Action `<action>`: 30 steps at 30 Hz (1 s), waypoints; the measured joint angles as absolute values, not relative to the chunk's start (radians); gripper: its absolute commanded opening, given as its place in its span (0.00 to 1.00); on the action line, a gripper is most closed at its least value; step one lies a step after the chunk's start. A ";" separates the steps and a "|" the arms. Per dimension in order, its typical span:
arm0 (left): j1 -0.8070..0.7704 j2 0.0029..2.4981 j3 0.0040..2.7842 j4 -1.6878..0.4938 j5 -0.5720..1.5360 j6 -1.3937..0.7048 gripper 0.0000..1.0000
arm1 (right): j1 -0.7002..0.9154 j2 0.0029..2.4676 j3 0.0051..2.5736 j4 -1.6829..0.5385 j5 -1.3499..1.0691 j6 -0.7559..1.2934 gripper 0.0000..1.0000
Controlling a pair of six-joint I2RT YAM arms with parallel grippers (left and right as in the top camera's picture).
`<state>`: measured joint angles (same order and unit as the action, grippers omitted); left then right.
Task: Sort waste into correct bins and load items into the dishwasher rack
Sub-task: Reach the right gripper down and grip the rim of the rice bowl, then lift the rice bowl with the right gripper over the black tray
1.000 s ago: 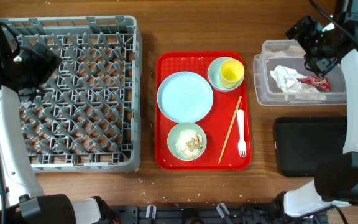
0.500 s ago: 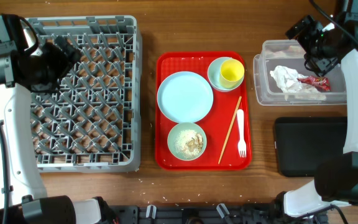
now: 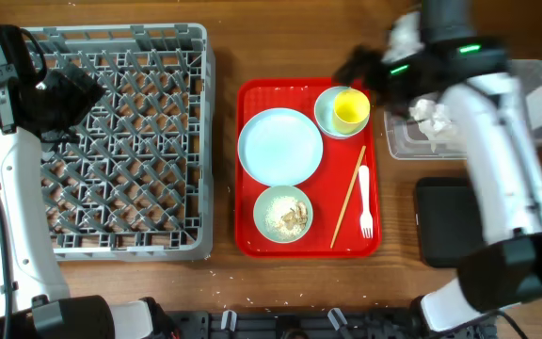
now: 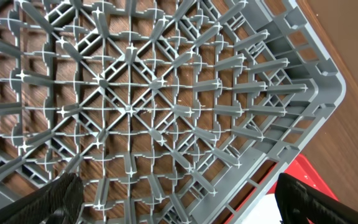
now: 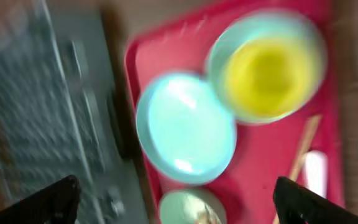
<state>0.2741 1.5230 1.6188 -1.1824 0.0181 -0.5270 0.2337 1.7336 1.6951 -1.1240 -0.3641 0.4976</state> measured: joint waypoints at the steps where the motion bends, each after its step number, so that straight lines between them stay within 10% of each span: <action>1: 0.274 1.523 1.619 -1.182 0.016 -0.527 1.00 | 0.314 1.736 1.673 -1.118 -0.337 0.490 1.00; 4: 0.274 1.523 1.619 -1.182 0.012 -0.527 1.00 | 0.589 1.765 1.600 -1.073 -0.201 0.476 0.96; 8: 0.274 1.523 1.619 -1.182 0.012 -0.527 1.00 | 0.797 1.831 1.497 -1.056 -0.071 0.627 0.66; 30: 0.274 1.523 1.619 -1.182 0.012 -0.527 1.00 | 1.011 1.994 1.333 -0.886 0.059 0.806 0.32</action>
<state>0.2741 1.5230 1.6188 -1.1820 0.0116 -0.5270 1.0111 1.9938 1.3327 -0.8860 0.0593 0.8062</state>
